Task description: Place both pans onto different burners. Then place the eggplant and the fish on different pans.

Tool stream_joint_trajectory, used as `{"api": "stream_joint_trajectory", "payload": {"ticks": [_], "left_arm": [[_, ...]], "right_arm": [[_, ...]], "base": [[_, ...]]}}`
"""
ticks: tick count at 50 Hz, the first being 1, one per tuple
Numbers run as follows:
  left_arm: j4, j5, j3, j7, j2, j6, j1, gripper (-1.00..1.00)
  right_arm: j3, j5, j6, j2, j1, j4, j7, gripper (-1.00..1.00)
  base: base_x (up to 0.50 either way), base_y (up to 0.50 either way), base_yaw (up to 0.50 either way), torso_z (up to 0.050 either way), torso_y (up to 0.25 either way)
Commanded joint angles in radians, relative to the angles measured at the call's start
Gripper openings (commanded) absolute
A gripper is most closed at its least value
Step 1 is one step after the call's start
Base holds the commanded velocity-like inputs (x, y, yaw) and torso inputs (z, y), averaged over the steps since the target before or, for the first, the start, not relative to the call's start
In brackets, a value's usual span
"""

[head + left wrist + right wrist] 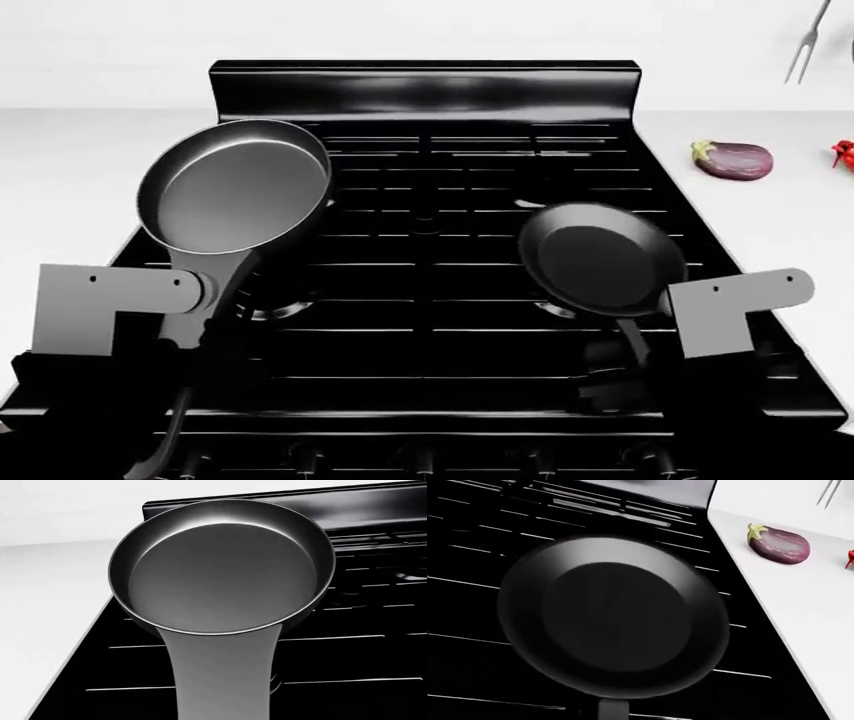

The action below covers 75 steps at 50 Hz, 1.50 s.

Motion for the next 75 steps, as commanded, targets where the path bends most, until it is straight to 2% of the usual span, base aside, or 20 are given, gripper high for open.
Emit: {"api": "stream_joint_trajectory", "payload": {"ticks": [1,12,19,27,45,62,63,75], "left_arm": [[0.004,0.026,-0.027,0.001,-0.003,0.016,-0.013,-1.0],[-0.002,0.024,-0.017,-0.003,-0.007,0.013,-0.026,-1.0],[-0.052,0.02,0.026,-0.006,-0.017,-0.025,-0.086,-1.0],[-0.124,0.039,0.066,0.012,-0.023,-0.054,-0.123,-1.0],[-0.089,0.122,0.065,0.067,-0.022,0.005,0.065,-1.0],[-0.064,0.125,0.073,0.074,-0.025,0.014,0.101,-1.0],[-0.061,0.117,0.071,0.069,-0.027,0.012,0.096,1.0],[-0.02,-0.005,0.039,-0.012,-0.074,-0.011,-0.013,1.0]], "right_arm": [[0.016,0.024,0.012,0.004,0.018,0.004,0.024,1.0],[0.102,0.284,0.079,0.041,0.161,-0.073,0.201,1.0],[0.129,0.459,0.071,0.097,0.278,-0.087,0.327,1.0],[0.14,0.47,0.061,0.119,0.299,-0.081,0.338,1.0],[0.126,0.409,0.05,0.105,0.277,-0.074,0.297,1.0],[0.115,0.352,0.034,0.096,0.247,-0.068,0.252,1.0],[0.114,0.348,0.032,0.096,0.244,-0.067,0.248,1.0],[0.112,0.334,0.022,0.1,0.235,-0.07,0.235,1.0]], "base": [[0.01,0.0,0.0,0.0,0.0],[0.0,0.0,0.0,0.001,0.002],[0.0,0.0,0.0,0.0,0.001],[0.0,0.0,0.0,0.001,0.001],[0.0,0.0,0.0,0.001,0.002],[0.0,0.0,0.0,0.0,0.001],[0.0,0.0,0.0,0.01,0.0],[0.0,0.0,0.0,0.0,0.0]]}}
